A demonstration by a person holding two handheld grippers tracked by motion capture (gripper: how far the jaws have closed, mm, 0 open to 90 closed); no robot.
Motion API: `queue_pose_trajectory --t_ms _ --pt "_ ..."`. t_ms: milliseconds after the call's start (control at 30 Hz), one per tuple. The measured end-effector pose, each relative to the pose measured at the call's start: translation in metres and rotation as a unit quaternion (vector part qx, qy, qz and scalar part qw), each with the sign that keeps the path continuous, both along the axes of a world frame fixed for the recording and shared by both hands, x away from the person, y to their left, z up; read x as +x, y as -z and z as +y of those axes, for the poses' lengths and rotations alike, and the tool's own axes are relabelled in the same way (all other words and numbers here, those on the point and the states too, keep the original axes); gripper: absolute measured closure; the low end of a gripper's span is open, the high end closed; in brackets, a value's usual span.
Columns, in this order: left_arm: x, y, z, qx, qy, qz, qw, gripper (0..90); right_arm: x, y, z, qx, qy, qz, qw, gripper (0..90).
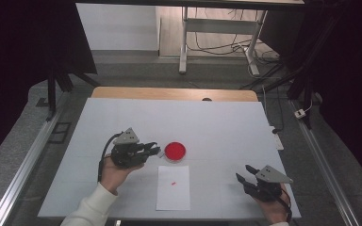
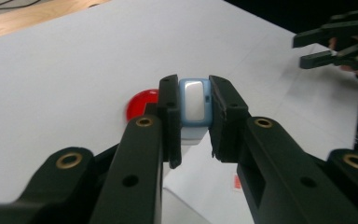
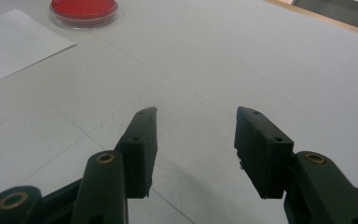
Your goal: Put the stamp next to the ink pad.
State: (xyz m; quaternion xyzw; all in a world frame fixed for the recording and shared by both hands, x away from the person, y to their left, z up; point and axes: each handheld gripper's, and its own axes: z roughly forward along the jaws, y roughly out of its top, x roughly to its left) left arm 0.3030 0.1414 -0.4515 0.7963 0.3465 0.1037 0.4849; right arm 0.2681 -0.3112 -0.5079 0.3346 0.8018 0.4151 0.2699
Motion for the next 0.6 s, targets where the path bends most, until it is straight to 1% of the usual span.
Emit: queue_pose_trajectory --t_ms 67,100,133,167,233,300,367,567,600 --pt "0.007 0.004 0.000 0.007 -0.008 0.005 0.9999 75.7 0.001 0.000 -0.001 0.000 0.001 0.001 1.0000 48.8" --pt "0.011 0.006 0.000 0.012 -0.013 0.007 0.9998 75.7 0.001 0.000 -0.001 -0.004 0.004 0.002 1.0000 48.7" --pt "0.015 0.008 0.000 0.018 -0.017 0.011 0.9996 75.7 0.001 0.000 -0.002 -0.002 0.003 0.003 1.0000 48.6" --pt "0.020 0.010 -0.001 0.024 -0.021 0.015 0.9994 75.7 0.001 0.000 -0.003 -0.002 0.007 0.002 1.0000 48.6" --pt "0.028 0.015 -0.004 0.038 -0.027 0.023 0.9987 75.7 0.001 -0.001 -0.004 0.005 0.008 0.001 1.0000 48.6" --pt "0.036 0.020 -0.006 0.044 -0.030 0.032 0.9981 75.7 0.001 -0.001 -0.005 0.004 0.009 0.001 1.0000 48.6" --pt "0.042 0.023 -0.009 0.058 -0.035 0.035 0.9971 75.7 0.002 0.000 -0.005 0.004 0.010 0.001 0.9999 48.6" --pt "0.058 0.034 -0.013 0.073 -0.052 0.050 0.9947 75.7 0.002 0.001 -0.004 0.002 0.011 0.004 0.9999 48.6" --pt "0.060 0.035 -0.013 0.077 -0.054 0.050 0.9943 75.7 0.002 0.001 -0.004 0.001 0.011 0.005 0.9999 48.5"
